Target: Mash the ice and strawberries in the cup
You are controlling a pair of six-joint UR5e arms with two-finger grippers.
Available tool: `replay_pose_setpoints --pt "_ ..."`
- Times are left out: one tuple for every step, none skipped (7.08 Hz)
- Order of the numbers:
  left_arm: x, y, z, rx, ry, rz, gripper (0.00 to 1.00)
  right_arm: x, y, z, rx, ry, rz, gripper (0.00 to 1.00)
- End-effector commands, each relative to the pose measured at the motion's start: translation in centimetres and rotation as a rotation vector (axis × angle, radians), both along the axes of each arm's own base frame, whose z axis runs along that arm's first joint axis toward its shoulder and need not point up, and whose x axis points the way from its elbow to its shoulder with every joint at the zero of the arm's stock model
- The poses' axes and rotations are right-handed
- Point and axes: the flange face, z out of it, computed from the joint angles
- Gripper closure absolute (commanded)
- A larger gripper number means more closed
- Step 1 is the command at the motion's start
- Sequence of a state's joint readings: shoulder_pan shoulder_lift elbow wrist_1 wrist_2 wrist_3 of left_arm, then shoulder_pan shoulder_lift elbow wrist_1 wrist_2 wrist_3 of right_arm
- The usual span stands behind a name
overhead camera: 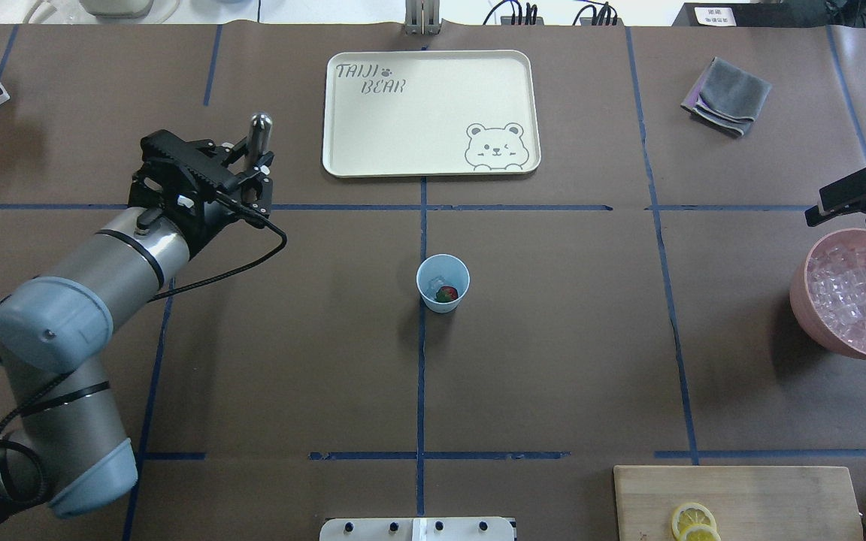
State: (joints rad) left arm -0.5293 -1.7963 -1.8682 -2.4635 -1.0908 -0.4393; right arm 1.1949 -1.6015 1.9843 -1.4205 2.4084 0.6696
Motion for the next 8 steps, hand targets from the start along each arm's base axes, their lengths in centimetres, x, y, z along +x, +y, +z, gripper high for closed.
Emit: replay_pose_setpoints --pt "-7.0 -3.1 8.6 -0.166 -0.103 0.096 1.0 0.0 0.0 0.1 0.0 0.005 0.002 0.0" --pt "-10.6 -4.9 11.3 -0.274 -0.129 0.149 1.0 0.0 0.0 0.1 0.0 0.005 0.002 0.0" --pt "-13.5 -5.4 14.0 -0.386 -0.151 0.184 1.0 0.0 0.0 0.1 0.001 0.004 0.002 0.0" --pt "-15.7 -5.2 16.9 -0.493 -0.175 0.206 1.0 0.0 0.0 0.2 -0.001 0.006 0.004 0.0" --pt "-17.1 -4.5 20.5 -0.658 -0.211 0.253 1.0 0.0 0.0 0.4 -0.005 0.008 0.004 0.0" --pt "-18.8 -4.4 22.9 -0.81 -0.214 0.281 1.0 0.0 -0.1 0.5 -0.008 0.01 0.004 0.0" --pt "-20.4 -4.3 24.3 -0.974 -0.205 0.303 1.0 0.0 -0.1 0.8 -0.011 0.012 0.004 0.0" --pt "-21.6 -4.3 25.0 -1.057 -0.206 0.29 1.0 0.0 -0.1 0.7 -0.009 0.01 0.004 0.0"
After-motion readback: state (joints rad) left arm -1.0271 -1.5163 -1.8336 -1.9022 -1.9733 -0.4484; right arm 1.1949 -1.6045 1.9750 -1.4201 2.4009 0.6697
